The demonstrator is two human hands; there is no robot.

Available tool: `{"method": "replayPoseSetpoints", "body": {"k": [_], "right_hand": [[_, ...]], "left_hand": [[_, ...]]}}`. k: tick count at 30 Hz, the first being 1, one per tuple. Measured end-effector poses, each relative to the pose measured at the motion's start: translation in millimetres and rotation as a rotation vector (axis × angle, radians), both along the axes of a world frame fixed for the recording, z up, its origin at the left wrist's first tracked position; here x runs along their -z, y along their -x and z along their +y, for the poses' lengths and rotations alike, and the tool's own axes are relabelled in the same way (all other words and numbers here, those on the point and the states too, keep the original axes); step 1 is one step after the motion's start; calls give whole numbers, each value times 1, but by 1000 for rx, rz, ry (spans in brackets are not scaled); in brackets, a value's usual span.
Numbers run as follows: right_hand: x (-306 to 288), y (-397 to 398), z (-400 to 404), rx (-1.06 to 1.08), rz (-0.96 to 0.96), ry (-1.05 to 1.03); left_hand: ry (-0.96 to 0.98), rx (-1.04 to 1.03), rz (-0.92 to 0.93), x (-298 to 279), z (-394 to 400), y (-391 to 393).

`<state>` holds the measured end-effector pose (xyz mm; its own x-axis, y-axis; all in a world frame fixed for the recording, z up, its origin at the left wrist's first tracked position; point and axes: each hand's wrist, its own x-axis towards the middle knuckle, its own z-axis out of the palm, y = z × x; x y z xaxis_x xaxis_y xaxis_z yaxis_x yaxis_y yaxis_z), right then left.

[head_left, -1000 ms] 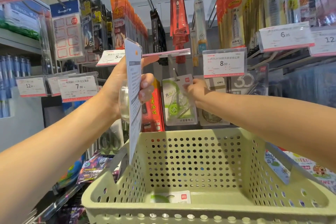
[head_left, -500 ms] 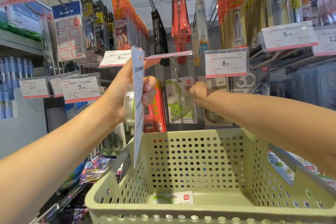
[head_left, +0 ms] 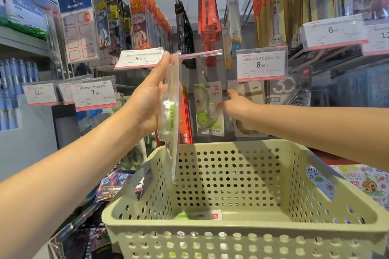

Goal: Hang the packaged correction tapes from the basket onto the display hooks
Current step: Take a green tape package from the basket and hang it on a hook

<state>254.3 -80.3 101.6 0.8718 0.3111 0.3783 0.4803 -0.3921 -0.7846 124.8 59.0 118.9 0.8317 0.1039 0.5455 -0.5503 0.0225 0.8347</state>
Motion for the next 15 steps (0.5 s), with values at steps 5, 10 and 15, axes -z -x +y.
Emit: {"method": "replayPoseSetpoints", "body": {"k": [5, 10, 15], "right_hand": [[8, 46, -33, -260, -60, 86], [7, 90, -57, -579, -29, 34], [8, 115, -48, -659, -33, -81]], "left_hand": [[-24, -84, -29, 4, 1, -4], [28, -175, -105, 7, 1, -15], [130, -206, -145, 5, -15, -11]]}}
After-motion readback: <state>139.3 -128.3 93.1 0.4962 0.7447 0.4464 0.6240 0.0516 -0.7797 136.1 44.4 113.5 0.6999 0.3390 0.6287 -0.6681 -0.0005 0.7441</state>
